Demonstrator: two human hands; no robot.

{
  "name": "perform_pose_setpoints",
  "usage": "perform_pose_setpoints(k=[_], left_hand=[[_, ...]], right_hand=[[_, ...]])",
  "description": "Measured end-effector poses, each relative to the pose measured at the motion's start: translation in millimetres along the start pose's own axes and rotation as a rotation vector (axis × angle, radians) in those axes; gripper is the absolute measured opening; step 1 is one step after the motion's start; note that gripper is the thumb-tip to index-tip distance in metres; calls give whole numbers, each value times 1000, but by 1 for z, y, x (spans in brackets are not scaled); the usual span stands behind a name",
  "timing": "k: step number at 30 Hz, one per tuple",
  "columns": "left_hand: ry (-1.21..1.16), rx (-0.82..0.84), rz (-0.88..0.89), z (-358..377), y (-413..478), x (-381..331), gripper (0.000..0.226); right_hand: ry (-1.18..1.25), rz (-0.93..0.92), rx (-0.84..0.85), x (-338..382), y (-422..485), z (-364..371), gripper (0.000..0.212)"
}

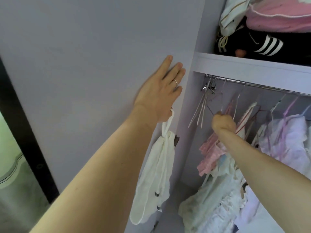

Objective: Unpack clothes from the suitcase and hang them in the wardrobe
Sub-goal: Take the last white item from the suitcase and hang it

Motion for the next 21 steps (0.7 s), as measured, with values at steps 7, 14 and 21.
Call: perform_pose_setpoints(k=[7,14,21], left_hand=[[-181,110,34,1,-11,2,56],[-635,266,-37,-10,-15,8,36],[-1751,685,-697,-35,-50,-6,33]], right_hand=[[-21,-7,55,-1,-33,-46,51],[-20,-134,218,-41,-122,-114,49],[-19,-125,242,-83,-220,-196,52]])
Point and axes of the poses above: each hand's wrist, its own y-axis towards the middle knuckle, its own z-axis out of the palm, x = y × z, the point moved 8 cm from there along y, towards the middle knuckle, and after that the axes turned 5 degrees about -x, right-handed, at the moved point
